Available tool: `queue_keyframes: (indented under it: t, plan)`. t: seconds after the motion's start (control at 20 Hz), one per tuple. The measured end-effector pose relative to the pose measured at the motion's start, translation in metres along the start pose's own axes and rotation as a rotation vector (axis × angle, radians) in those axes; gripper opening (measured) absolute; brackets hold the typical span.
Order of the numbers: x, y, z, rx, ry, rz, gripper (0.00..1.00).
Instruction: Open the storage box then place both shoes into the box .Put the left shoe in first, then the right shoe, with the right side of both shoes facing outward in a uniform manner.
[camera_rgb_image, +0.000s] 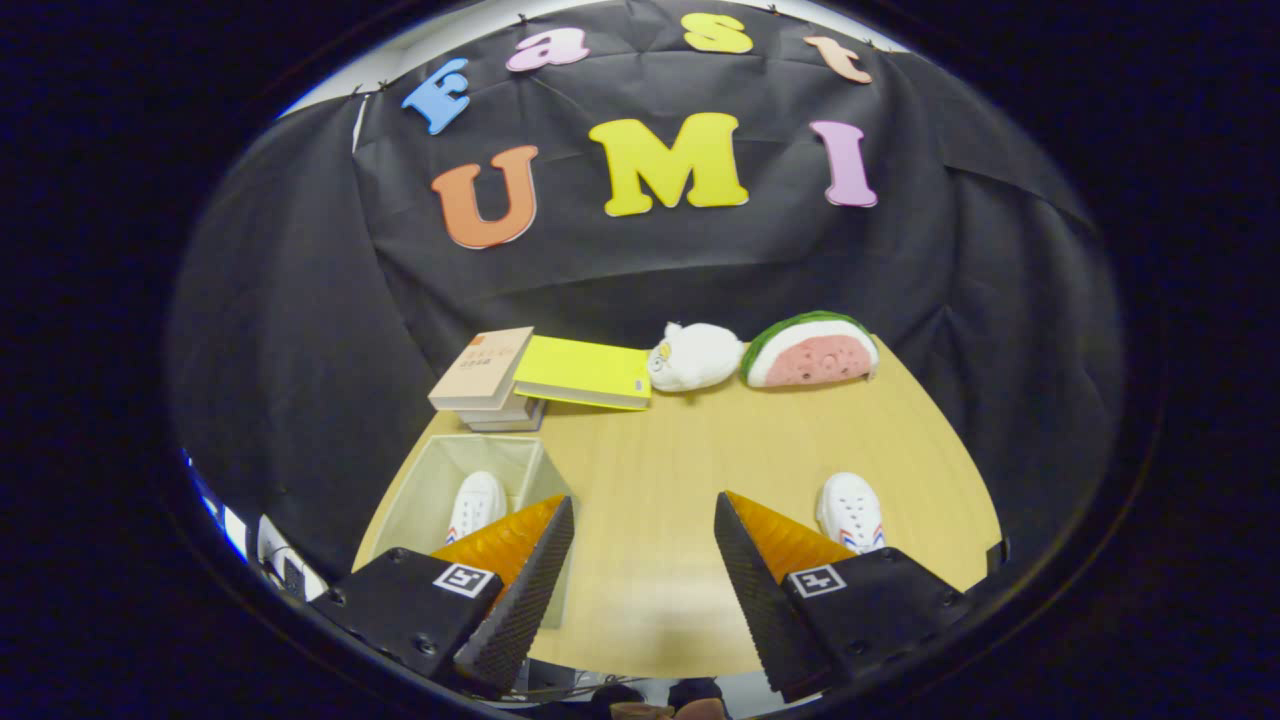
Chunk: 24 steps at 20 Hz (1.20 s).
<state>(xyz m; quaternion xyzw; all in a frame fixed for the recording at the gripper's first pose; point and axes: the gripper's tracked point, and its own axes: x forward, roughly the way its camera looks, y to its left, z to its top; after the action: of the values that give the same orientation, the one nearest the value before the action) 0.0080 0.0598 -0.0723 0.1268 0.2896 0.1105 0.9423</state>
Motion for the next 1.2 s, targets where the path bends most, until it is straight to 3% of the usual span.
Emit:
queue_keyframes:
  t: [0.25, 0.6, 0.9, 1.2]
  plan:
    - [0.007, -0.097, -0.014, 0.018, 0.027, -0.088, 0.92]
    - [0.046, -0.208, -0.056, -0.066, 0.125, -0.196, 0.92]
    - [0.110, -0.250, -0.117, -0.141, 0.326, -0.143, 0.93]
    - [0.148, -0.273, -0.139, -0.057, 0.450, -0.121, 0.93]
